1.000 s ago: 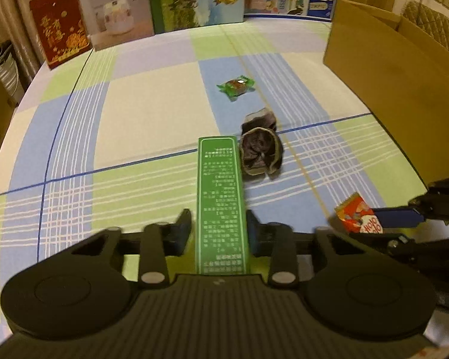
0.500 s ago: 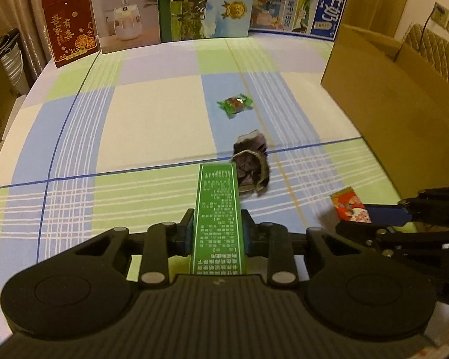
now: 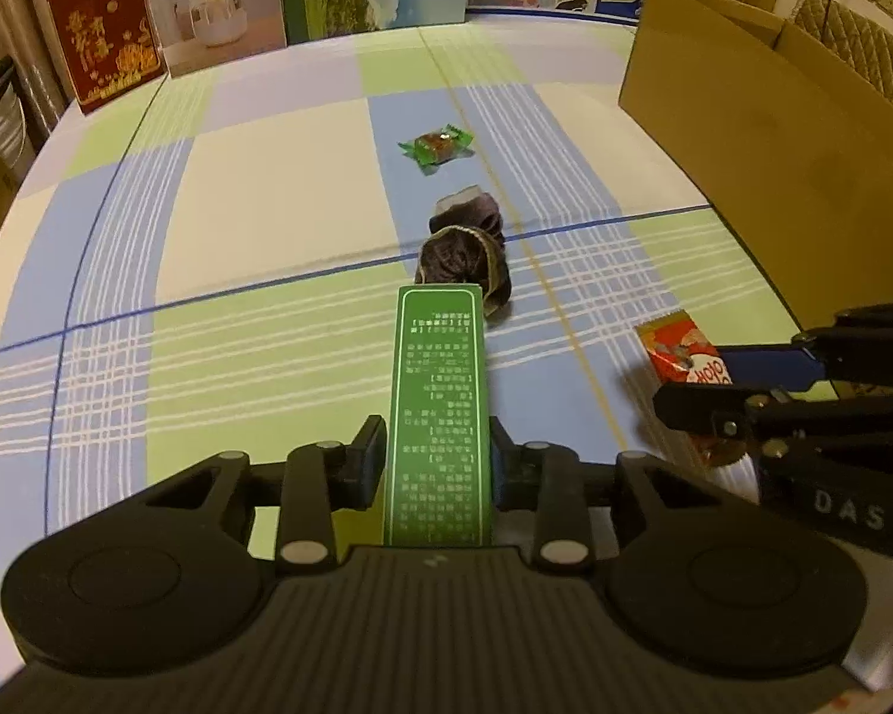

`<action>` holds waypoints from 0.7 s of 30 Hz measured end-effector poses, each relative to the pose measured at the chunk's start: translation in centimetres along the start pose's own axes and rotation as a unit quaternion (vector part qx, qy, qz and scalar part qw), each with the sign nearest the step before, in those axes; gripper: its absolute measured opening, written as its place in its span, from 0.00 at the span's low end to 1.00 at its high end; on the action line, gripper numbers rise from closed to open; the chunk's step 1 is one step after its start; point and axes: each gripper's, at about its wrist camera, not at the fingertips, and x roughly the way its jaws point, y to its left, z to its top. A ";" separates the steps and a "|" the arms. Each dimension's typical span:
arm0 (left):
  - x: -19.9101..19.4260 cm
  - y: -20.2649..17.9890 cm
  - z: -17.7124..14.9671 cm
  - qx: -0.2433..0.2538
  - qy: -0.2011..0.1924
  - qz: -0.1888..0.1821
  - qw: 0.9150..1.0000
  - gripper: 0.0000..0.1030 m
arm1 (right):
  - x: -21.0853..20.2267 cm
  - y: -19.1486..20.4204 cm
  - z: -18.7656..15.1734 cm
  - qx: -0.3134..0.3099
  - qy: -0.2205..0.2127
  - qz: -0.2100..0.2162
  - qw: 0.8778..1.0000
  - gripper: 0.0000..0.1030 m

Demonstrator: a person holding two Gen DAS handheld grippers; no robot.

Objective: Organize objects
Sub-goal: 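Grasp the green medicine box lengthwise with the left gripper while the right gripper holds the candy, then carry the green box and red candy packet over the cardboard box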

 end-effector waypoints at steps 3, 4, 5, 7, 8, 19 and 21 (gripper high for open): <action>0.5 -0.1 0.0 0.006 0.005 0.003 1.000 0.28 | 0.2 0.0 0.0 0.000 0.001 0.002 1.000 0.22; 0.6 -0.2 0.0 0.009 0.009 0.003 1.000 0.26 | 0.2 0.0 0.1 0.001 0.001 0.003 1.000 0.22; 0.7 -0.2 -0.1 0.011 0.012 0.003 1.000 0.25 | 0.2 0.0 0.1 0.001 0.001 0.003 1.000 0.22; 0.6 -0.2 -0.1 0.012 0.014 0.006 1.000 0.25 | 0.2 0.0 0.1 0.002 0.000 0.005 1.000 0.22; 0.6 -0.1 -0.1 0.008 0.015 0.005 1.000 0.25 | 0.1 -0.1 0.2 0.003 -0.001 0.006 1.000 0.22; -3.1 -0.3 1.0 -0.014 -0.029 0.008 0.999 0.24 | -1.3 -0.4 0.7 0.015 -0.021 0.010 1.000 0.22; -4.0 -0.7 1.3 -0.017 -0.038 0.005 0.999 0.24 | -1.7 -0.3 0.8 0.016 -0.028 0.010 0.999 0.22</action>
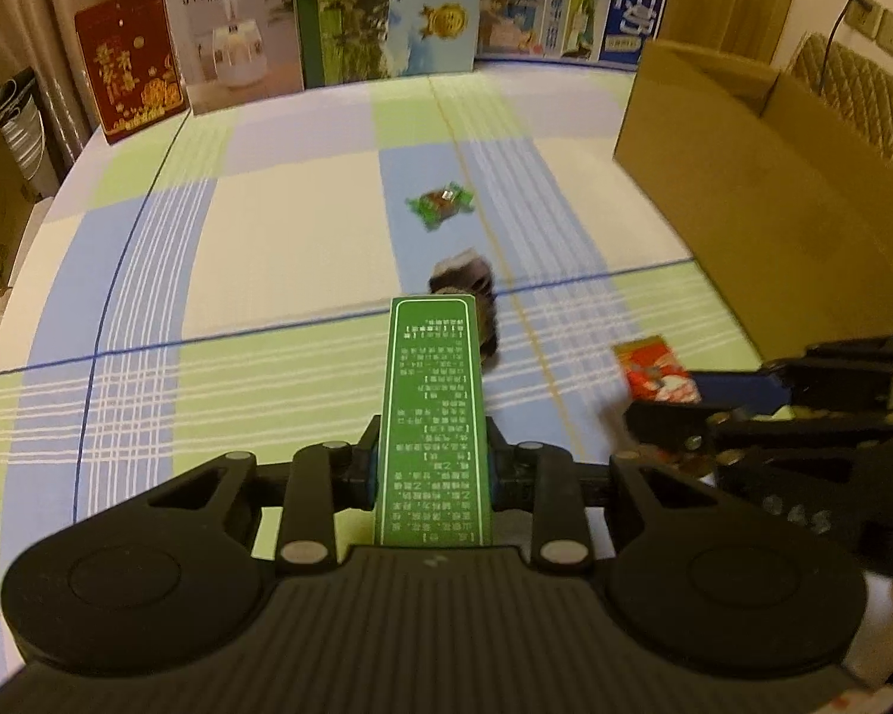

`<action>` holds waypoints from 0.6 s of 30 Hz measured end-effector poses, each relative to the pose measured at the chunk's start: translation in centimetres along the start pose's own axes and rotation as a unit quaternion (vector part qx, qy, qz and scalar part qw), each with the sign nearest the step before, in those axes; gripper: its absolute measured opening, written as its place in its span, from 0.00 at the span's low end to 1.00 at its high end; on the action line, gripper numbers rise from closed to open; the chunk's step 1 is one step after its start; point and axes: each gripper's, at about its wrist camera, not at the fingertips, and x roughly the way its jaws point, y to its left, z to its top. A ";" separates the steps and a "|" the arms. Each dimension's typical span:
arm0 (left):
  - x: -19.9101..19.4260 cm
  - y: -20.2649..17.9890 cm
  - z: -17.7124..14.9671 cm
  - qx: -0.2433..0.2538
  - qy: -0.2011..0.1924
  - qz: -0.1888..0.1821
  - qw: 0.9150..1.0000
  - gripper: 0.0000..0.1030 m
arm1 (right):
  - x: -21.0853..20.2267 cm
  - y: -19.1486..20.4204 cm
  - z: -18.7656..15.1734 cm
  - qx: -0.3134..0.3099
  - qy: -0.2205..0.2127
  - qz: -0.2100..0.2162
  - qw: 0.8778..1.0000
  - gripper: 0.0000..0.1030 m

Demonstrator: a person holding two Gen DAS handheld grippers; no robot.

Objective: Organize objects
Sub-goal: 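Carry the green box and red candy packet over the cardboard box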

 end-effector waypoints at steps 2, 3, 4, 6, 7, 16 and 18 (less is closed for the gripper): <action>-0.8 -0.5 0.3 0.000 -0.010 -0.002 1.000 0.24 | -0.7 0.0 0.1 0.001 -0.010 0.000 1.000 0.22; -1.4 -0.7 0.5 0.000 -0.017 -0.003 1.000 0.24 | -1.2 0.0 0.2 0.002 -0.016 -0.001 1.000 0.22; -1.8 -1.0 0.7 0.001 -0.022 -0.003 1.000 0.24 | -1.8 0.0 0.2 0.004 -0.023 -0.002 1.000 0.22; -2.7 -1.5 0.9 0.001 -0.031 -0.002 1.000 0.24 | -3.0 0.0 0.2 0.009 -0.040 -0.004 0.999 0.22; -3.0 -1.7 1.0 -0.001 -0.034 -0.002 0.999 0.24 | -3.4 -0.1 0.2 0.011 -0.046 -0.005 0.999 0.22; -7.6 -4.6 0.6 -0.021 -0.082 -0.001 0.996 0.24 | -9.0 -1.0 0.5 0.018 -0.094 -0.026 0.995 0.22; -8.6 -5.4 0.5 -0.025 -0.094 0.007 0.995 0.24 | -10.5 -1.3 0.6 0.015 -0.102 -0.032 0.994 0.22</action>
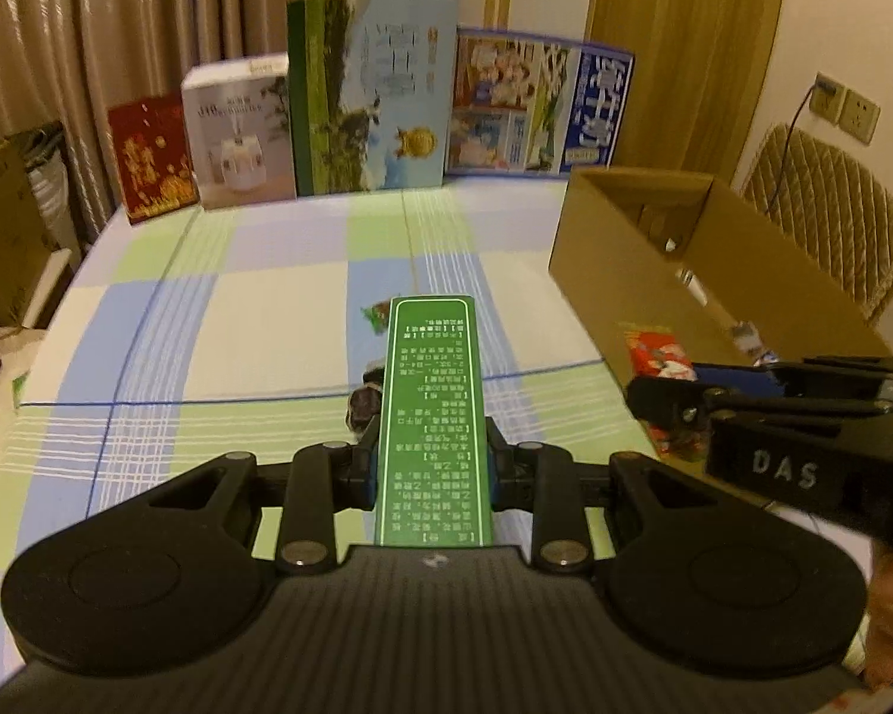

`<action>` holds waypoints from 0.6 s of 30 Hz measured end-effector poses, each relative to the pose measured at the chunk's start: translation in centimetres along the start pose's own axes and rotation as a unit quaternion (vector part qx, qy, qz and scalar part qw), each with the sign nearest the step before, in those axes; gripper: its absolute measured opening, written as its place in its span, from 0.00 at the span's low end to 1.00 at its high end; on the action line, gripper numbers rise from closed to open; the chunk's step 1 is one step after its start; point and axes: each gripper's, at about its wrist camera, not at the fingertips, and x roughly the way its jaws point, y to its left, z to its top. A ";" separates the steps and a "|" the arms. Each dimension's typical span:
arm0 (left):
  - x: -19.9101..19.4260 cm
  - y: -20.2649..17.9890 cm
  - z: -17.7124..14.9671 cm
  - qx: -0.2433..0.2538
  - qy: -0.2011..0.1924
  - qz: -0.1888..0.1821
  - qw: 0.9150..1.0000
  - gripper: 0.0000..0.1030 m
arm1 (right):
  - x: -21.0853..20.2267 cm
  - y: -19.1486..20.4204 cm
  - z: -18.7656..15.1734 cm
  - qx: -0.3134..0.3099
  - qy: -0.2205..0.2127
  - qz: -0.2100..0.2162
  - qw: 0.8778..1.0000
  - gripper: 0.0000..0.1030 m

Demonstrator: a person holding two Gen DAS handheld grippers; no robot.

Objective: Organize objects
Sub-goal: 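Carry the green box and red candy packet over the cardboard box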

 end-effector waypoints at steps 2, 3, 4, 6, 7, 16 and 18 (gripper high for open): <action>-1.0 -0.8 -0.1 -0.008 -0.010 0.000 1.000 0.24 | -1.5 -0.7 0.3 -0.001 -0.009 -0.009 1.000 0.22; -1.5 -1.2 -0.2 -0.013 -0.013 -0.003 1.000 0.24 | -2.3 -1.1 0.5 0.000 -0.013 -0.011 1.000 0.22; -1.9 -1.6 -0.3 -0.016 -0.014 -0.006 1.000 0.24 | -3.1 -1.5 0.6 0.001 -0.018 -0.014 1.000 0.22; -2.8 -2.8 -0.4 -0.015 -0.019 -0.010 1.000 0.24 | -4.6 -2.2 0.7 0.001 -0.025 -0.022 0.999 0.22; -3.2 -3.3 -0.4 -0.015 -0.021 -0.013 1.000 0.24 | -5.1 -2.6 0.6 0.001 -0.027 -0.025 0.999 0.22; -6.2 -9.1 0.0 -0.007 -0.039 -0.047 0.998 0.24 | -9.9 -6.2 -0.1 0.010 -0.042 -0.055 0.998 0.22; -6.6 -10.5 0.2 0.000 -0.041 -0.054 0.998 0.24 | -10.8 -7.2 -0.3 0.013 -0.044 -0.062 0.997 0.22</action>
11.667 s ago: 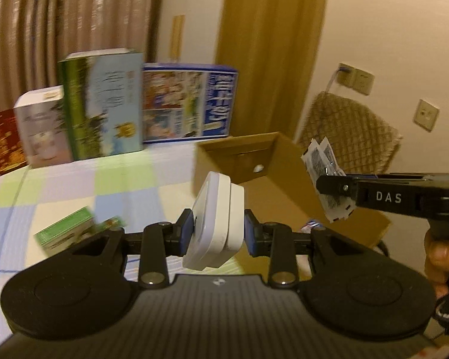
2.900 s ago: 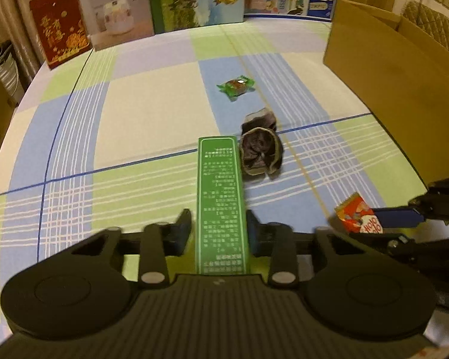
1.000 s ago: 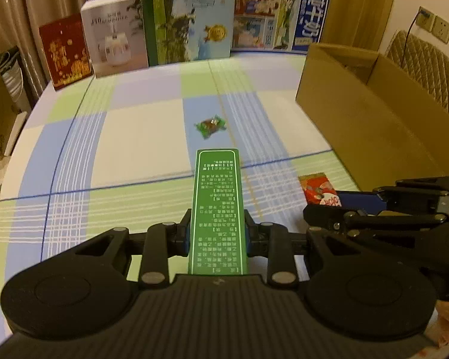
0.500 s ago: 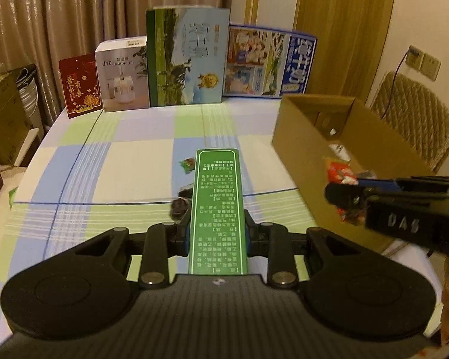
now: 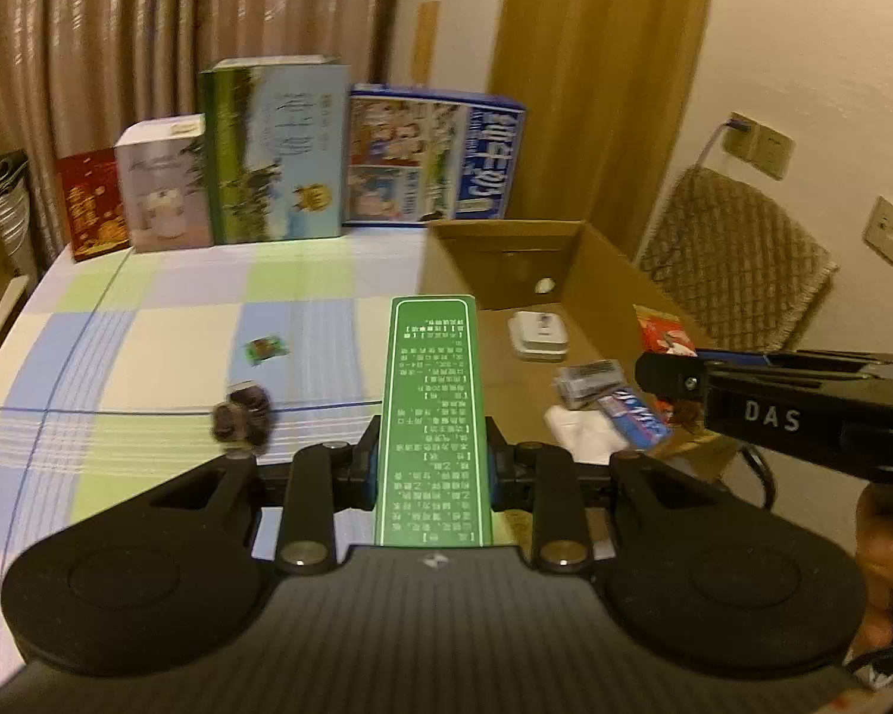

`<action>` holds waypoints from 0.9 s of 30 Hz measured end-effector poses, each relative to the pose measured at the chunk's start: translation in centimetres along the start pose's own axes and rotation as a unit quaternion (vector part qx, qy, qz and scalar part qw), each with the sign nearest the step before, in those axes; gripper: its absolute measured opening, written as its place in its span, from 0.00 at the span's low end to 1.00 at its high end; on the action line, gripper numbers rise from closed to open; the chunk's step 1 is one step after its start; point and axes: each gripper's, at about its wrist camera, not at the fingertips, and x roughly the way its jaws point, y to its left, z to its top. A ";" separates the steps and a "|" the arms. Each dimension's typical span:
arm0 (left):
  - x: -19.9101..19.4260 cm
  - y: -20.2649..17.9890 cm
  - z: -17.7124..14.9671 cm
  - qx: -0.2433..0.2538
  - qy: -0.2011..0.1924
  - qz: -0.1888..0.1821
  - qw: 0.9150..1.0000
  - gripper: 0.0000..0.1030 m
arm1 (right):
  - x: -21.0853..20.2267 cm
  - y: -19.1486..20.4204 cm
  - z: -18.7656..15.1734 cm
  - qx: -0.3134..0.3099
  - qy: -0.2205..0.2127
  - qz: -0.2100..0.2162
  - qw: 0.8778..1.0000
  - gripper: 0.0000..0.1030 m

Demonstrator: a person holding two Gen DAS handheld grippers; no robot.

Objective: Organize objects
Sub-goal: 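Carry the green box and red candy packet over the cardboard box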

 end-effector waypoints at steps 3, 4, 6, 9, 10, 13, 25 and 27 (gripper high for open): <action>-0.2 -2.1 0.1 0.013 -0.003 -0.013 1.000 0.24 | -1.0 -1.8 -0.1 0.007 -0.003 -0.012 1.000 0.22; -0.2 -2.8 0.1 0.017 -0.003 -0.017 1.000 0.24 | -1.3 -2.5 -0.2 0.009 -0.002 -0.015 1.000 0.22; -0.2 -3.8 0.1 0.022 -0.004 -0.024 0.999 0.24 | -1.9 -3.7 -0.3 0.012 -0.003 -0.025 1.000 0.22; 0.0 -5.2 0.3 0.026 -0.005 -0.035 0.999 0.24 | -2.6 -5.3 -0.4 0.014 -0.004 -0.040 0.999 0.22; 0.1 -5.4 0.4 0.027 -0.005 -0.038 0.999 0.24 | -2.8 -5.8 -0.5 0.016 -0.004 -0.045 0.999 0.22; 0.6 -6.7 0.8 0.032 -0.004 -0.050 0.998 0.24 | -3.0 -7.3 -0.5 0.020 -0.001 -0.052 0.998 0.22; 5.4 -10.2 4.1 0.044 0.010 -0.063 0.997 0.24 | -1.8 -11.2 0.2 0.035 0.012 -0.055 0.998 0.22; 6.2 -10.3 4.7 0.045 0.012 -0.061 0.997 0.24 | -1.2 -11.8 0.6 0.041 0.015 -0.051 0.998 0.22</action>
